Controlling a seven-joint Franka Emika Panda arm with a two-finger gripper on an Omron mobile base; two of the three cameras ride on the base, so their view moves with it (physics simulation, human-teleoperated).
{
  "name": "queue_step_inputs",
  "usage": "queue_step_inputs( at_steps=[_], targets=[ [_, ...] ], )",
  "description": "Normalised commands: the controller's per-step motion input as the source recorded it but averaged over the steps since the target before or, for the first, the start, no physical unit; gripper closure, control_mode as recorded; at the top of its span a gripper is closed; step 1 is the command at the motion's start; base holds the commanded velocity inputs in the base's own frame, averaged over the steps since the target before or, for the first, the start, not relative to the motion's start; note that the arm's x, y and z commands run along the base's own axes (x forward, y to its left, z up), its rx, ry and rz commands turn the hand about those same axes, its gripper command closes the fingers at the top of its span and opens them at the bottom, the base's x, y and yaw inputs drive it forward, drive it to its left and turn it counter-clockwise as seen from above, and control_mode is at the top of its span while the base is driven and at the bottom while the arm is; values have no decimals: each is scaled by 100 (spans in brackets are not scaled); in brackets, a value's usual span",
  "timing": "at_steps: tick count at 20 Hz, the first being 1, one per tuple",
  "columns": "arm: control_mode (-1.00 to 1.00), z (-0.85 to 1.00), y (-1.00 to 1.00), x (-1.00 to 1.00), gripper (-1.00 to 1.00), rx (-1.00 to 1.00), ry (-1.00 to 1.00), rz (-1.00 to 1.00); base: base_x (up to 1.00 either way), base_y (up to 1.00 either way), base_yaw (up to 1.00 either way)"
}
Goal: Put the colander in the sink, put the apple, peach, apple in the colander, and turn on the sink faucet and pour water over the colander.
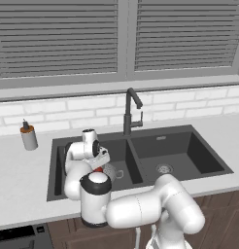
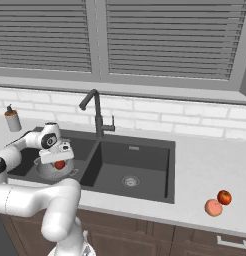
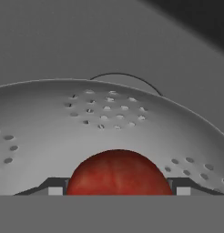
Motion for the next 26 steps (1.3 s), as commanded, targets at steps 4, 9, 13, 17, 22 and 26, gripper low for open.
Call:
queue_step_inputs(
  at_steps=[4, 9, 13, 17, 22, 26],
  targets=[
    [-100, -26, 2, 5, 100, 0, 0, 7, 0, 0, 0],
    [-100, -17, 7, -7, -100, 0, 0, 7, 0, 0, 0],
    [-100, -3, 7, -28, -100, 0, 0, 2, 0, 0, 0],
    [-100, 0, 3, -31, -100, 3, 0, 0, 0, 0, 0],
    [-100, 20, 0, -25, -100, 3, 0, 0, 0, 0, 0],
    [-100, 44, 0, -23, -100, 0, -2, 0, 0, 0, 0]
  ],
)
